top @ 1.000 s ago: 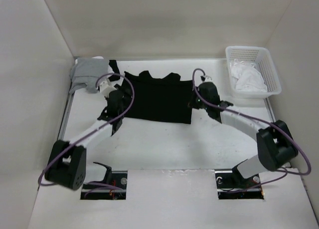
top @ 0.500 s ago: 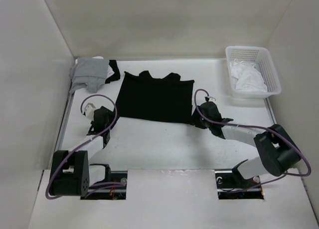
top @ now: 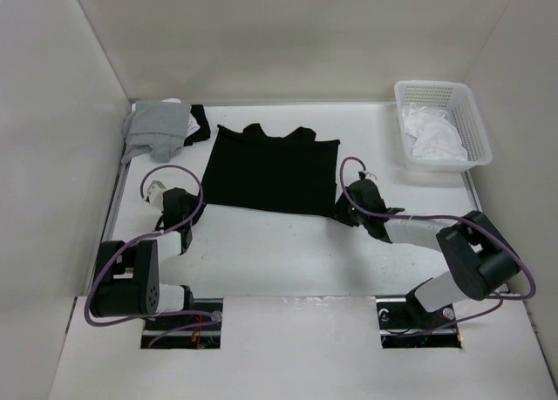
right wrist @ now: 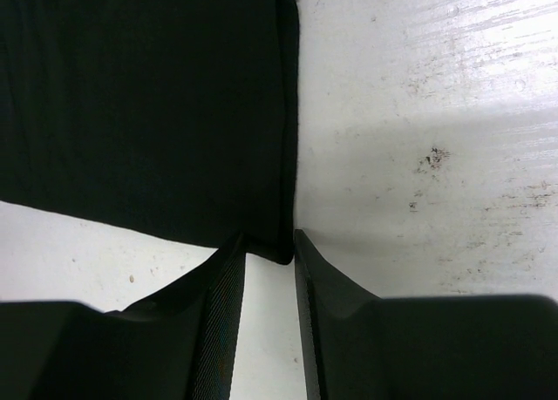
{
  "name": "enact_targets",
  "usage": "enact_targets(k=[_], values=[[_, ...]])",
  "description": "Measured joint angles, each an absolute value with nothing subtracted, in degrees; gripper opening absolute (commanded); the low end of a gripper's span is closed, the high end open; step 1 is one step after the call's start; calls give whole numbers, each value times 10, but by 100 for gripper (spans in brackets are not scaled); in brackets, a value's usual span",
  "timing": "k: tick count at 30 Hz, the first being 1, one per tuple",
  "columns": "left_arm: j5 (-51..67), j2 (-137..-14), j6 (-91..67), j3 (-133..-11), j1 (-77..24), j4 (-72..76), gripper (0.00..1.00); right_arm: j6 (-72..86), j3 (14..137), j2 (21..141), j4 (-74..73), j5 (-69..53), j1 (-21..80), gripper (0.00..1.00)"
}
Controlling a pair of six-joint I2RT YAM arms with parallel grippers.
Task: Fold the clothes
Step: Fold the tank top
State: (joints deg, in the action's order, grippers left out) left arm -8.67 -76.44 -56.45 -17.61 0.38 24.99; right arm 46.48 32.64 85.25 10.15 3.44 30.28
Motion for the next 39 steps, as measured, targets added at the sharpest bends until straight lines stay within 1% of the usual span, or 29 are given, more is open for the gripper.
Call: enact_targets(k=[3, 5, 7, 8, 9, 12, 16, 17, 18, 20, 21, 23, 25, 28, 31, 33, 36, 39], values=[[-83, -781, -567, -176, 4, 268, 28, 471, 320, 853, 113, 34, 303, 30], [-81, -791, -571, -177, 4, 279, 24, 472, 318, 853, 115, 32, 300, 26], [-78, -805, -575, -179, 4, 291, 20, 474, 317, 853, 115, 31, 298, 26], [-76, -813, -577, -182, 4, 296, 19, 474, 317, 853, 115, 30, 297, 26], [-73, -820, -581, -185, 4, 302, 18, 475, 317, 853, 115, 30, 297, 28], [-69, -837, -589, -190, 4, 317, 14, 479, 316, 853, 122, 29, 296, 38], [-69, -841, -595, -190, 4, 322, 10, 479, 315, 853, 129, 28, 295, 39], [-69, -841, -595, -190, 4, 321, 9, 479, 315, 853, 130, 28, 293, 35], [-69, -841, -595, -190, 4, 321, 8, 479, 314, 853, 131, 28, 293, 28], [-69, -841, -596, -190, 4, 320, 6, 478, 313, 855, 132, 28, 290, 21], [-69, -842, -596, -190, 4, 320, 5, 478, 313, 858, 133, 27, 289, 15], [-69, -842, -596, -190, 4, 320, 2, 478, 313, 863, 135, 27, 288, 7], [-69, -842, -596, -188, 5, 322, 0, 478, 313, 864, 136, 27, 288, 2], [-69, -830, -596, -183, 5, 320, 0, 478, 309, 860, 141, 27, 288, 0], [-70, -769, -593, -170, -1, 304, 0, 477, 289, 823, 138, 31, 288, 0], [-72, -701, -585, -167, -8, 285, 0, 474, 277, 774, 124, 35, 289, 0], [-75, -584, -575, -167, -22, 253, 0, 466, 272, 679, 89, 44, 297, 0], [-77, -458, -567, -170, -33, 191, 0, 459, 273, 559, 37, 59, 328, 0]])
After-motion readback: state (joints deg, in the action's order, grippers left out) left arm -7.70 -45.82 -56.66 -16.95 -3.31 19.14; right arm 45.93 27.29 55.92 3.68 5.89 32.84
